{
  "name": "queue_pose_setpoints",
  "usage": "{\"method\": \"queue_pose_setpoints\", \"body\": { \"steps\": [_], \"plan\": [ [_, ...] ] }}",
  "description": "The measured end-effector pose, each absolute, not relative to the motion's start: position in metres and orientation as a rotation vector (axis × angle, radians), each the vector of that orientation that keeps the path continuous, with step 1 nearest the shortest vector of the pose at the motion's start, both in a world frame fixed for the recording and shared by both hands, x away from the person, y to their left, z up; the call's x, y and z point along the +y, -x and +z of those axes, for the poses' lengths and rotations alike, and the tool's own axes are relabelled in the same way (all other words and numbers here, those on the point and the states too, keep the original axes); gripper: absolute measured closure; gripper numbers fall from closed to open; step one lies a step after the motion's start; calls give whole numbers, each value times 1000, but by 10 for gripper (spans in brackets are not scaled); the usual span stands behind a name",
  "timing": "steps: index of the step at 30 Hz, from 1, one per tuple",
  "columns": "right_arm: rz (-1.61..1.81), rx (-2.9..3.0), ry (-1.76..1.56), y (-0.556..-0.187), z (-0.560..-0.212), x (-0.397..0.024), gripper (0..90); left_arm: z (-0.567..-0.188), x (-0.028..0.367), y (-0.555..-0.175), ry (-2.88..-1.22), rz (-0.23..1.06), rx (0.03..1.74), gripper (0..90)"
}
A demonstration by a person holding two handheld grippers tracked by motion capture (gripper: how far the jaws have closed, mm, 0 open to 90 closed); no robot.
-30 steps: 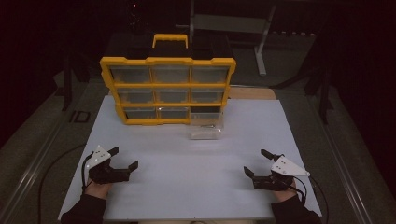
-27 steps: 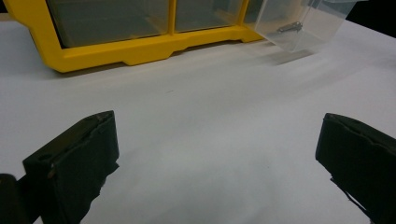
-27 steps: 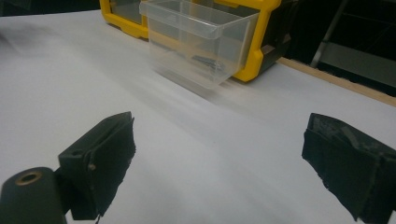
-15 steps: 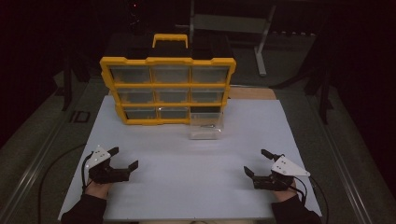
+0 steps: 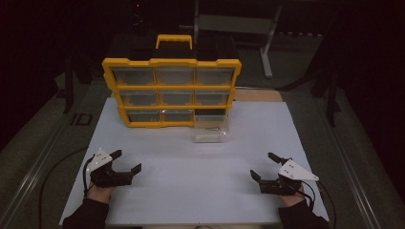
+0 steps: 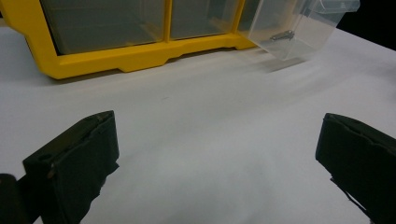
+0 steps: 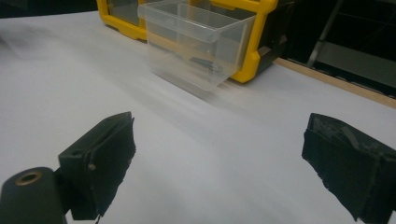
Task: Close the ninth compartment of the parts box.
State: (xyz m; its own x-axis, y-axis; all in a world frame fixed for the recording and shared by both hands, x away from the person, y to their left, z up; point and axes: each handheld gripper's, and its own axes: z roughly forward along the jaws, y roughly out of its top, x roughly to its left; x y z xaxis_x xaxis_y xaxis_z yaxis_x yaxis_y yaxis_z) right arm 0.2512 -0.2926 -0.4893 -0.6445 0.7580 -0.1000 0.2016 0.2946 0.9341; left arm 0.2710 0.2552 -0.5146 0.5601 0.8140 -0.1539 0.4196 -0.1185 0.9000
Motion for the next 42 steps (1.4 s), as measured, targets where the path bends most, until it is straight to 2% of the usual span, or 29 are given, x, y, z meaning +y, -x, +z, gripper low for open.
{"method": "queue_pose_setpoints", "body": {
  "steps": [11,22,31,42],
  "plan": [
    [1357,1978,-864,-248,-468,-292,94,-514,255,-271,-1736,463,1028,0],
    [1346,1912,-852,-253,-431,-286,94,-514,255,-271,-1733,463,1025,0],
    [1321,1881,-817,-268,-396,-266,94,-514,254,-270,-1740,469,1015,0],
    [1344,1911,-765,-289,-398,-231,94,-513,252,-269,-1743,481,992,0]
  ]
}}
